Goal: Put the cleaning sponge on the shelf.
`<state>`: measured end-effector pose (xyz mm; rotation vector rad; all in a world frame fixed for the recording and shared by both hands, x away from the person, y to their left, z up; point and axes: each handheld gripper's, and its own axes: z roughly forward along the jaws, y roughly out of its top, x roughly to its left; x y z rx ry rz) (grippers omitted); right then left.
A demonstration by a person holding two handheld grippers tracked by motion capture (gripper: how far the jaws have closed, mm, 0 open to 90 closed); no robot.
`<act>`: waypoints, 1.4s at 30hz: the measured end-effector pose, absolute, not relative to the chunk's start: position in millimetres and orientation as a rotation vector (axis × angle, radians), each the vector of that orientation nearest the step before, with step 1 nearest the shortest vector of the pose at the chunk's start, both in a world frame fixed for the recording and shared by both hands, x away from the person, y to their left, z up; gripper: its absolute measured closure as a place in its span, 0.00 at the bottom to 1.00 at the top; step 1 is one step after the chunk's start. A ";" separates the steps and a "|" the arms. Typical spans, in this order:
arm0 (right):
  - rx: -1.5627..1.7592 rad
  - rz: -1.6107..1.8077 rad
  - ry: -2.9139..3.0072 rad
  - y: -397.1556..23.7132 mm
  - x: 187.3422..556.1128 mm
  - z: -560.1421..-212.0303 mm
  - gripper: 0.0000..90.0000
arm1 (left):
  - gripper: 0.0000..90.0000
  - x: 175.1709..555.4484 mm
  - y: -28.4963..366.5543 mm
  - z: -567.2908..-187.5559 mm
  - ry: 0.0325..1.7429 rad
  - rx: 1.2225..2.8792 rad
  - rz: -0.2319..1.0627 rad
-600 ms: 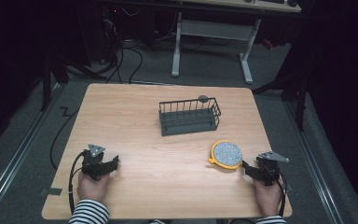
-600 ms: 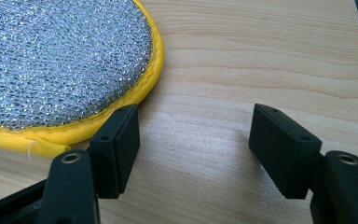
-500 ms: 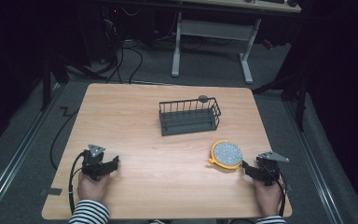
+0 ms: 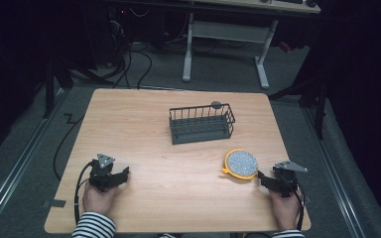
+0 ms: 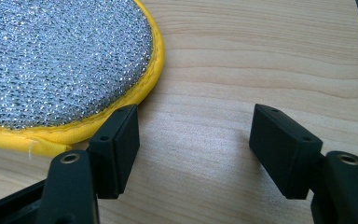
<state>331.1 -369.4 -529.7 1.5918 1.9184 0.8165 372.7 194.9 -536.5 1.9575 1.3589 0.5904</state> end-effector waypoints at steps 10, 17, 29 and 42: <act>1.587 0.815 1.924 -369.4 331.2 -529.6 0.36 | 0.41 379.2 182.3 -522.3 1.322 2.008 0.537; 1.586 0.815 1.925 -369.3 331.2 -529.7 0.36 | 0.45 388.4 173.2 -506.3 1.301 2.038 0.468; 1.586 0.814 1.927 -369.1 331.1 -529.6 0.35 | 0.45 413.8 144.7 -480.8 1.230 2.019 0.390; 1.584 0.813 1.928 -369.1 331.1 -529.7 0.35 | 0.38 441.2 108.5 -443.4 1.141 2.005 0.327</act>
